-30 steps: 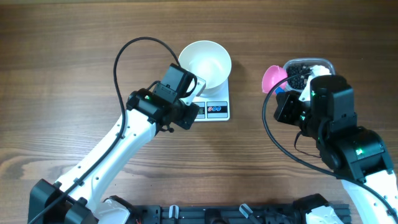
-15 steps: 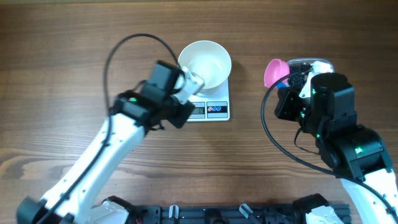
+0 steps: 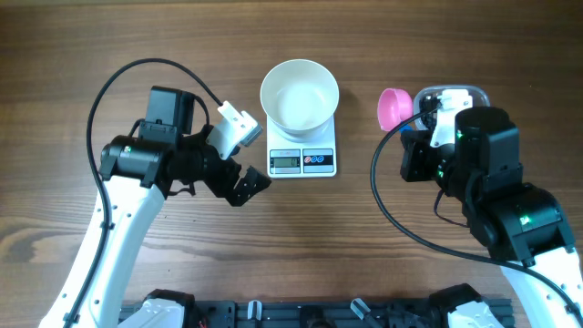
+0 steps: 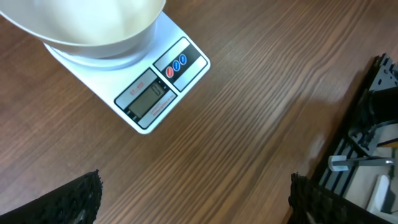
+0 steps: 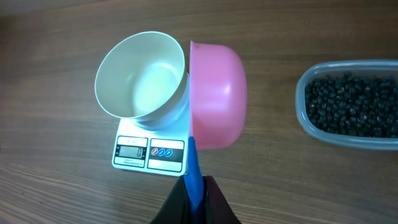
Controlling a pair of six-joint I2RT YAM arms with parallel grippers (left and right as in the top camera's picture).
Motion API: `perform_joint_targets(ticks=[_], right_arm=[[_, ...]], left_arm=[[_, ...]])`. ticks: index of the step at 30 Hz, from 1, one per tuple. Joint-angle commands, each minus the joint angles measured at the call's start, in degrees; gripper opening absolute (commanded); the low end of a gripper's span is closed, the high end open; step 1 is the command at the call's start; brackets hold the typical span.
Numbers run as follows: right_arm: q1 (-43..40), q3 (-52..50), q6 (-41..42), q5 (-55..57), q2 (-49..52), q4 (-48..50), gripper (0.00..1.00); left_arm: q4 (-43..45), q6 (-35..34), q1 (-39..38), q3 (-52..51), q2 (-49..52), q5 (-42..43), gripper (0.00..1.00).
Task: Scoop item into bowl and weigh 150g on scale
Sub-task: 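Withdraw the left gripper from the scale buttons to the left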
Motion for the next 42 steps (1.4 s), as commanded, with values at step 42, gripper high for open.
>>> perform_joint_targets(ticks=[42], right_arm=[[-0.3, 0.9, -0.6, 1.3, 1.6, -0.2, 0.04]], left_arm=[[27.5, 1.0, 3.5, -25.9, -6.8, -6.1, 1.00]])
